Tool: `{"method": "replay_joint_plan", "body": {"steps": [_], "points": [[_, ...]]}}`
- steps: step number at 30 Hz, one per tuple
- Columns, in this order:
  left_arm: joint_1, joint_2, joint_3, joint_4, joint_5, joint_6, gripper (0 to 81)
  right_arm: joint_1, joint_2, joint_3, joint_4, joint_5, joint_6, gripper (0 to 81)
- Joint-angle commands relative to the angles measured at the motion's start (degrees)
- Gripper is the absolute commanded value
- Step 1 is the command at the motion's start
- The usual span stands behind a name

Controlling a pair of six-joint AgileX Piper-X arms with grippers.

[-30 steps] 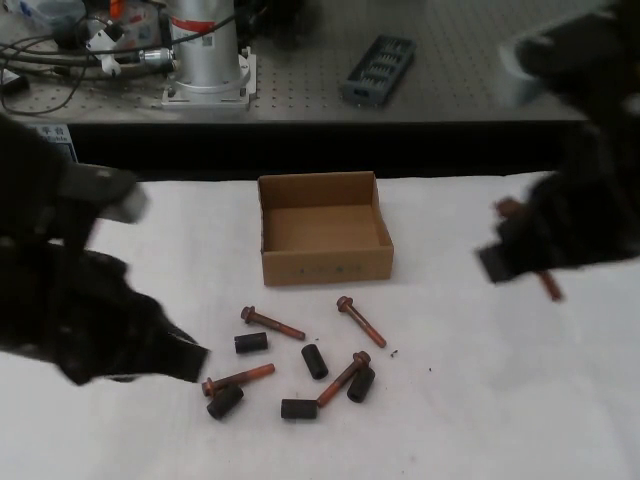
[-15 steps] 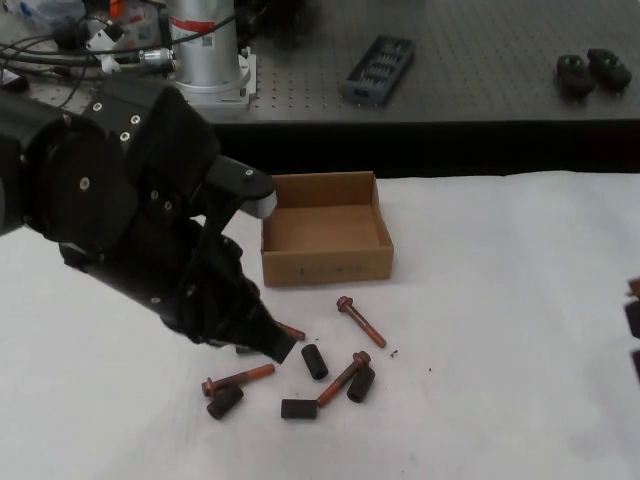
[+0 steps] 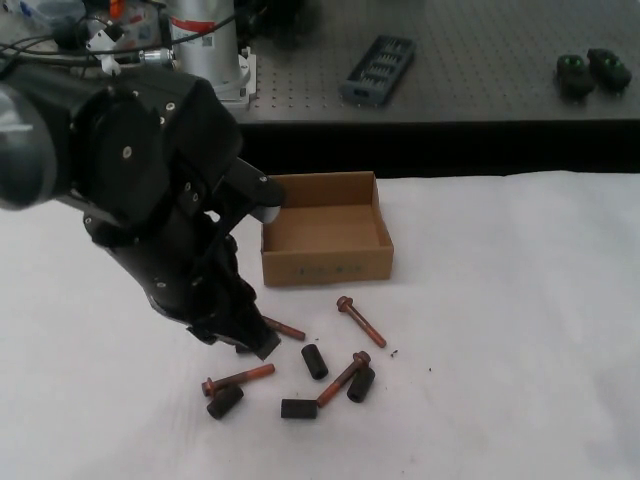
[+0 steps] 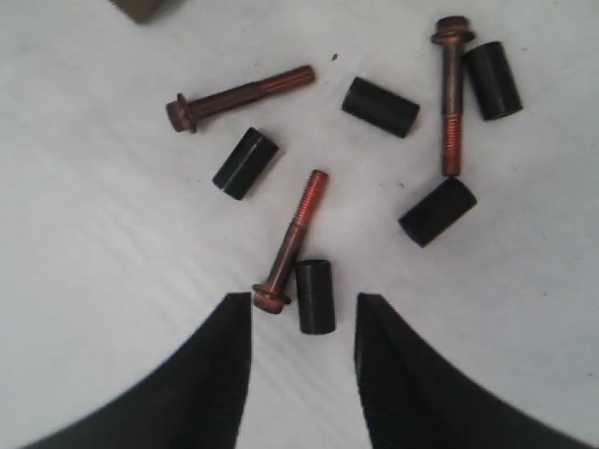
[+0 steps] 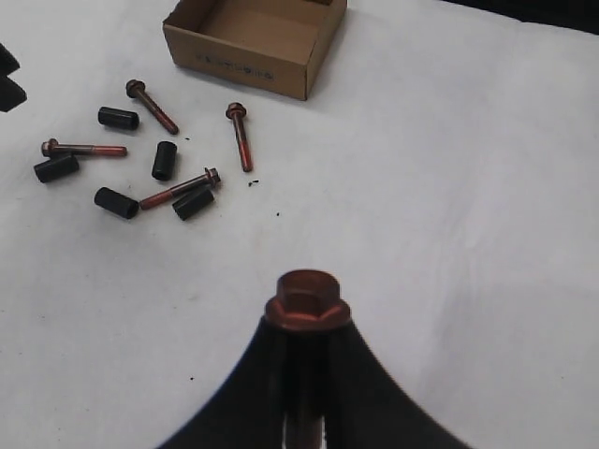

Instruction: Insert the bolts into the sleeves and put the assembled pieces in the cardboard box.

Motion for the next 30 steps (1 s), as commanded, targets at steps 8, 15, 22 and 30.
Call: {"method": "replay_joint_plan", "body": {"steps": [8, 15, 22, 30], "points": [[-0.3, 6.07, -2.09, 2.95, -2.89, -3.57, 17.0, -0.35, -0.35, -0.05, -0.66, 0.05, 0.11, 3.9], [-0.3, 10.12, -2.13, 2.9, -0.1, -5.45, 17.1, -0.35, -0.35, -0.05, -0.66, 0.05, 0.11, 3.9], [-0.3, 12.69, -2.13, 2.63, 0.15, -6.43, 20.9, -0.35, -0.35, -0.05, -0.66, 0.05, 0.11, 3.9], [-0.3, 15.03, -2.13, 1.66, 0.15, -6.61, 32.3, -0.35, -0.35, -0.05, -0.66, 0.05, 0.11, 3.9]]}}
